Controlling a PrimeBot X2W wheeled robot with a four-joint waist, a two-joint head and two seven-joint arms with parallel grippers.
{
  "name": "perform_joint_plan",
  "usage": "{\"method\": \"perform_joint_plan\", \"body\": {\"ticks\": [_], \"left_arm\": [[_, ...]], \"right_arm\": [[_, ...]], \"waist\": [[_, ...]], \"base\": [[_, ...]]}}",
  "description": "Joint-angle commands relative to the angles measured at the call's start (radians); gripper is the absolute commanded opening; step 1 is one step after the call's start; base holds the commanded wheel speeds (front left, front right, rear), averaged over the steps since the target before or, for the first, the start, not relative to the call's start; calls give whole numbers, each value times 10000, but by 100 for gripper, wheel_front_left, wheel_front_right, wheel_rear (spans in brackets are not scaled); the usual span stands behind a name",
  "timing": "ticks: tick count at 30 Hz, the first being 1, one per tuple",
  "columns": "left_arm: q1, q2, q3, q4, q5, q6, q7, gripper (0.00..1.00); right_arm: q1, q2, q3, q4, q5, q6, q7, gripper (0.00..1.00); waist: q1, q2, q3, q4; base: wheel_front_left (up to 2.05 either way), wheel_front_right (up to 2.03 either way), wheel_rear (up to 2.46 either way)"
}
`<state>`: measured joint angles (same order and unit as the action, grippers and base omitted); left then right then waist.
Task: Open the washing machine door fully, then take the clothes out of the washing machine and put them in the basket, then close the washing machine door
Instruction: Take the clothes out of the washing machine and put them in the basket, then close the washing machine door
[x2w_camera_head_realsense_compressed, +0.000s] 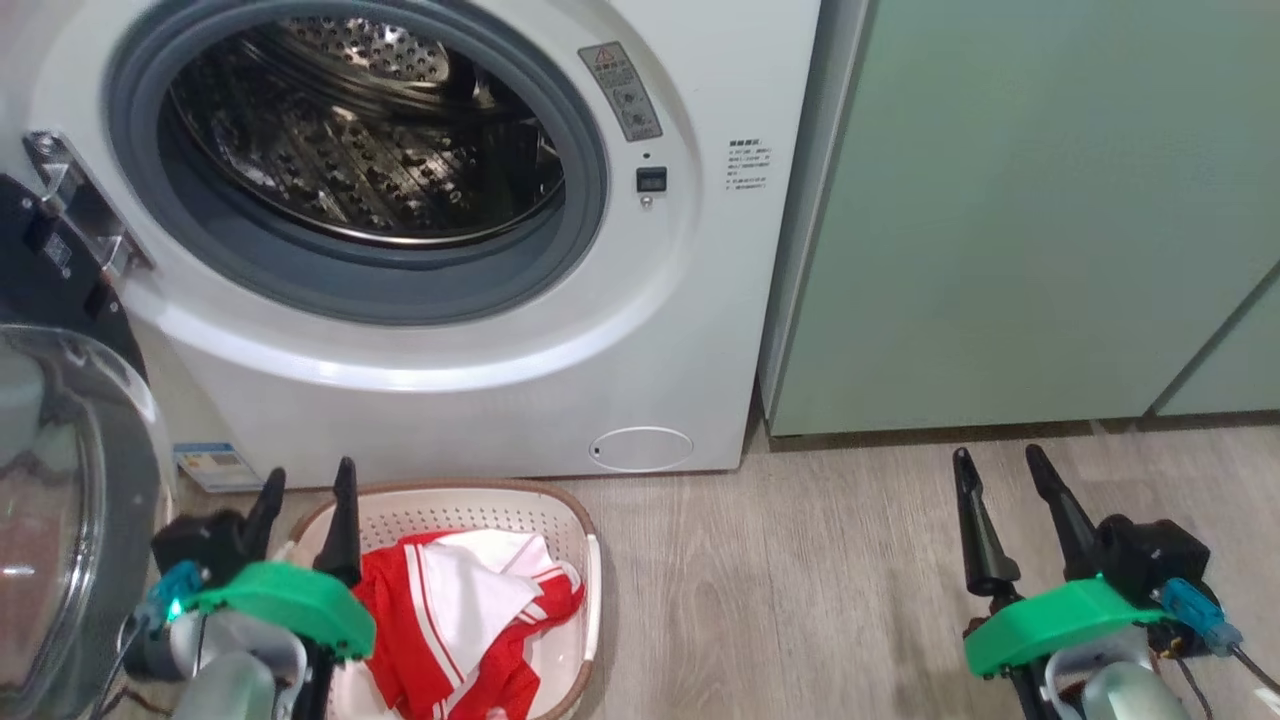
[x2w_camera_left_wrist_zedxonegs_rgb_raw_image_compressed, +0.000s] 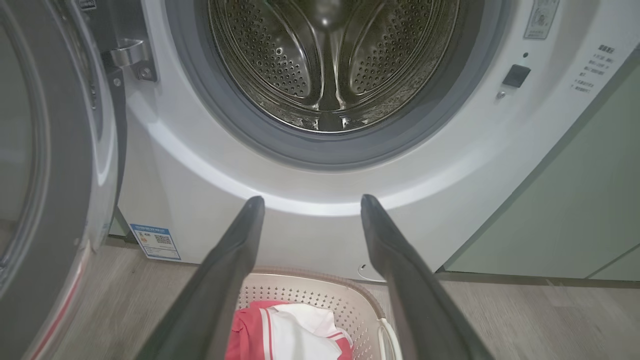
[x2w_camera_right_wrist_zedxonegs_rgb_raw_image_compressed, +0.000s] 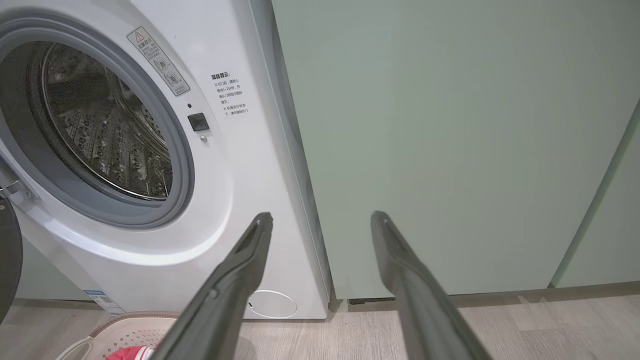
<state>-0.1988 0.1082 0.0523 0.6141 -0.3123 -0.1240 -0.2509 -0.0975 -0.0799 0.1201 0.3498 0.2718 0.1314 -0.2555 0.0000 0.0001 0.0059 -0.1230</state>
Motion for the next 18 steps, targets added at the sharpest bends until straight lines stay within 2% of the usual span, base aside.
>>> {"method": "perform_joint_plan", "body": {"ticks": [1, 9, 18], "left_arm": [[-161, 155, 384, -380, 65, -21, -108, 100], [632, -60, 702, -1172, 408, -34, -108, 100], [752, -140, 1001, -1203, 505, -42, -108, 100]], "right_arm": [[-89, 22, 160, -370, -113, -7, -63, 100], [199, 99, -195, -420, -100, -7, -63, 100], [321, 168, -382, -426, -165, -7, -63, 100]], "waist": [[0, -1, -68, 3], [0, -1, -356, 57], [0, -1, -492, 61]], "base": [[0, 0, 0], [0, 0, 0], [0, 0, 0]]}}
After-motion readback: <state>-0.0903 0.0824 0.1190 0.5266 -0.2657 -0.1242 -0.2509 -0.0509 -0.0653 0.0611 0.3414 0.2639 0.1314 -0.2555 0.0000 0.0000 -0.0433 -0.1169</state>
